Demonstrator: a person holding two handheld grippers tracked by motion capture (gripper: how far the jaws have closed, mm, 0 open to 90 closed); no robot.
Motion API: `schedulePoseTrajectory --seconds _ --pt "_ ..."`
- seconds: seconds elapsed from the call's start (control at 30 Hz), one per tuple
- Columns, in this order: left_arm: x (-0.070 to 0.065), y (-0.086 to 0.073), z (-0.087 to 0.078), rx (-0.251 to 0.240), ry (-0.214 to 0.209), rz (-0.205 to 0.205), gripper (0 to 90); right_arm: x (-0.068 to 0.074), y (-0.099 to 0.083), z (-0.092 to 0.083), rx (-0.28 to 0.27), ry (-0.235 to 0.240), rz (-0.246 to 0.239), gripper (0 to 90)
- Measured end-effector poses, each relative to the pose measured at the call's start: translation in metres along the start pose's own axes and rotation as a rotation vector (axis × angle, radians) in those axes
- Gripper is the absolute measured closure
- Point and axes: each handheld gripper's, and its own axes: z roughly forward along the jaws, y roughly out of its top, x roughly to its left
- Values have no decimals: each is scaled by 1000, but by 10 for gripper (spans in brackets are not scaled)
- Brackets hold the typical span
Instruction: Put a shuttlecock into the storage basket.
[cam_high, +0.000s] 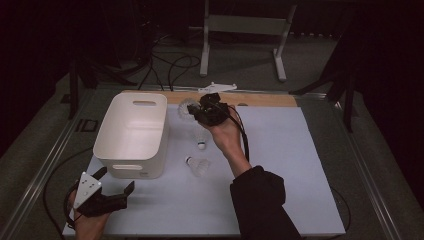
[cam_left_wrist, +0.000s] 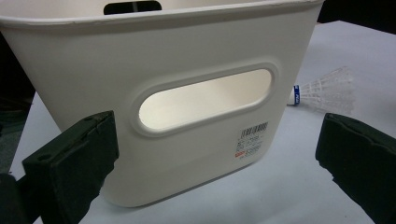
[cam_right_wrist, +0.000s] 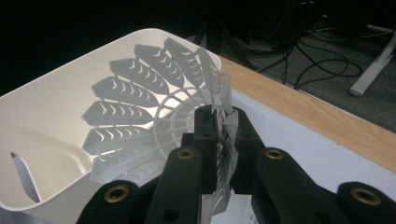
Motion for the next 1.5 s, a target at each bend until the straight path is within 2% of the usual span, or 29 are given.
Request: schedulePoseTrajectory --seconds 1.03,1.5 --pt "1 0 -1 -2 -1 2 2 24 12 14 -8 41 -21 842" --pt "1 0 -1 -4 0 2 2 37 17 22 1 57 -54 842"
